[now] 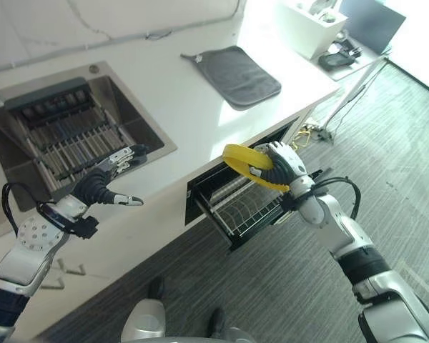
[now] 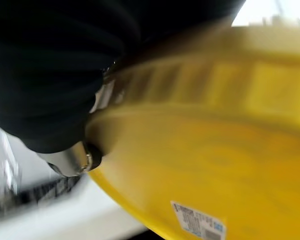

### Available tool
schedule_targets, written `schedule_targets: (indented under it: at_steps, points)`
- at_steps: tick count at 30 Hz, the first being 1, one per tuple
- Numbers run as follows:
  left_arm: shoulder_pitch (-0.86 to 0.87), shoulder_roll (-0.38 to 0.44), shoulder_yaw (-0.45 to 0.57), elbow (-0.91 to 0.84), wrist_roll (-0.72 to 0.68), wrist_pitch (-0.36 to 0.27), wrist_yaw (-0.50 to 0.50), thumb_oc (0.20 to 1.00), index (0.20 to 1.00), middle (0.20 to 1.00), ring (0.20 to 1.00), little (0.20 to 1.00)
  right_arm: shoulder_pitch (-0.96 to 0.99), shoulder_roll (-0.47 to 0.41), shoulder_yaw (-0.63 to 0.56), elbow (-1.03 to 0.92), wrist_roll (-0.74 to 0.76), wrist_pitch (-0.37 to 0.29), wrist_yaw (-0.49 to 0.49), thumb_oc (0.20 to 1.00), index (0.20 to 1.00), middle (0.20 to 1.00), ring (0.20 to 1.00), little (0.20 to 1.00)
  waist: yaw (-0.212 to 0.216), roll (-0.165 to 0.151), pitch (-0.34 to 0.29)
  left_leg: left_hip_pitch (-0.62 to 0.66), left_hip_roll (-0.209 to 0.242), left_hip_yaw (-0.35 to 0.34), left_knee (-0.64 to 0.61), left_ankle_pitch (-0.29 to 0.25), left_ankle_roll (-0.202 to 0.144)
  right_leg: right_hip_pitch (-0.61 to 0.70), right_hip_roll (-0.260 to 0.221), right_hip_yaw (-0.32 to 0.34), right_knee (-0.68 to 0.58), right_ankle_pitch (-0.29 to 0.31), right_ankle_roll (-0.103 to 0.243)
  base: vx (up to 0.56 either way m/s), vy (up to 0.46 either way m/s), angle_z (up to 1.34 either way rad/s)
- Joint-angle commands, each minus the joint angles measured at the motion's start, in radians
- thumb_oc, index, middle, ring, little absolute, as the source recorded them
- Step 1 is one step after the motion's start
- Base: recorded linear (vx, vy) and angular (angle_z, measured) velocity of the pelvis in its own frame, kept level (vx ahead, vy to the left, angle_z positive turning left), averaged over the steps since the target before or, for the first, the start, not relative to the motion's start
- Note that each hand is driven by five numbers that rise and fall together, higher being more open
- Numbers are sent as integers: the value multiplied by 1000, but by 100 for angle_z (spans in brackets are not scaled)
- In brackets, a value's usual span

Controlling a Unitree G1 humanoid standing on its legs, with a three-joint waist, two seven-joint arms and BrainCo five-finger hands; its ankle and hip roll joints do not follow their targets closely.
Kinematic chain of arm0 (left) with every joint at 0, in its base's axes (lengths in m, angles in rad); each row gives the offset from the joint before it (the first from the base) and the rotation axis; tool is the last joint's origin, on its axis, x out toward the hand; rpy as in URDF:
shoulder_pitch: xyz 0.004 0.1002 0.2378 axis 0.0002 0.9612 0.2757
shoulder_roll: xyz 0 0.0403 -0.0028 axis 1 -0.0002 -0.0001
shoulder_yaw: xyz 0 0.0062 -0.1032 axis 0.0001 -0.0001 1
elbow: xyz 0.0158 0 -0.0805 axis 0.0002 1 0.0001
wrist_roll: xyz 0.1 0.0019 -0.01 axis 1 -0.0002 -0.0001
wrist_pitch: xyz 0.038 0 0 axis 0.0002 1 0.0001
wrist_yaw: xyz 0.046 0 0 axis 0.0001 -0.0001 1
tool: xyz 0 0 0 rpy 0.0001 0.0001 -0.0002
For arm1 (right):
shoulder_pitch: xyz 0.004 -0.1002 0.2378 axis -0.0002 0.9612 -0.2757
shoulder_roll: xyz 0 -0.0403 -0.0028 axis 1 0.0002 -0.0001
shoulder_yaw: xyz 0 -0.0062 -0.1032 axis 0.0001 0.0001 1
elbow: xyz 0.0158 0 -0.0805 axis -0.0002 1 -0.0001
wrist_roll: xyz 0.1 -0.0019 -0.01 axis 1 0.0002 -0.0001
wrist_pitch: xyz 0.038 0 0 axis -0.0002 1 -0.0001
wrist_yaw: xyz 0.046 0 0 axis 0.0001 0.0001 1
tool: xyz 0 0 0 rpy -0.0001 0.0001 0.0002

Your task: Place the dishes in the dishwasher.

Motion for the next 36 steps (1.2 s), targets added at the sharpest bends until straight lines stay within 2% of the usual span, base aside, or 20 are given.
schedule_targets:
  at_steps: [1,4,8,12,17,23,25,27,29,34,36]
  points:
    - [-58,13,-19,-21,-9,-111,9,1000,1000,1000,1000,1000,-138,-37,16,-62,-83,-27,-154,200,200,200,200,200,36,22,-39,-37,45,-95,48,-74,-9,-17,-156,-69,52,43,114,-199,-18,8]
    - [-123,27,-59,-6,-7,-127,29,1000,1000,1000,1000,1000,-226,-66,80,-21,-128,-23,-196,200,200,200,200,200,45,21,-7,-74,30,-108,47,-68,-6,-42,-157,-74,48,51,115,-172,5,1]
    - [-161,45,-89,-4,9,-150,45,1000,1000,1000,1000,1000,-234,-91,128,19,-169,-21,-254,200,200,200,200,200,43,24,20,-106,24,-104,41,-57,-4,-73,-159,-83,56,53,113,-107,17,16]
    - [-189,85,-105,8,8,-170,86,1000,1000,1000,1000,1000,-244,-125,165,56,-140,-9,-315,200,200,200,200,200,39,19,45,-133,21,-93,41,-51,-3,-110,-158,-88,73,52,110,-82,-20,12]
    - [-228,98,-115,29,1,-185,99,1000,1000,1000,1000,1000,-326,-143,212,109,-163,11,-290,200,200,200,200,200,39,31,64,-157,13,-89,48,-52,2,-150,-156,-83,97,45,98,-57,5,5]
    - [-255,124,-121,31,-2,-198,121,1000,1000,1000,1000,1000,-398,-199,251,152,-142,75,-331,200,200,200,200,200,45,38,100,-201,6,-98,86,-60,8,-201,-146,-86,155,22,80,-64,-30,-2]
    - [-273,129,-127,38,-3,-204,133,1000,1000,1000,1000,1000,-417,-210,245,197,-100,110,-381,200,200,200,200,200,43,46,116,-221,0,-98,103,-62,13,-229,-146,-87,182,16,74,-71,-13,1]
    - [-288,130,-133,48,-7,-211,140,1000,1000,1000,1000,1000,-440,-199,237,251,-95,119,-411,200,200,200,200,200,44,51,123,-232,-6,-99,111,-63,17,-241,-146,-84,194,12,71,-62,15,2]
    - [-296,120,-122,59,-12,-224,156,1000,1000,1000,1000,1000,-422,-200,204,306,-77,112,-455,200,200,200,200,200,35,72,140,-249,-18,-99,116,-59,23,-273,-148,-80,214,11,67,-103,68,1]
    - [-355,119,-154,69,-22,-231,183,1000,1000,1000,1000,1000,-504,-188,249,416,-28,118,-443,200,200,200,200,200,34,98,159,-270,-32,-95,114,-50,29,-308,-157,-83,233,11,61,-90,56,0]
    - [-375,112,-167,78,-20,-247,201,1000,1000,1000,1000,1000,-521,-172,254,498,2,96,-460,200,200,200,200,200,34,117,166,-284,-42,-96,115,-46,35,-331,-162,-82,247,9,58,-112,88,-1]
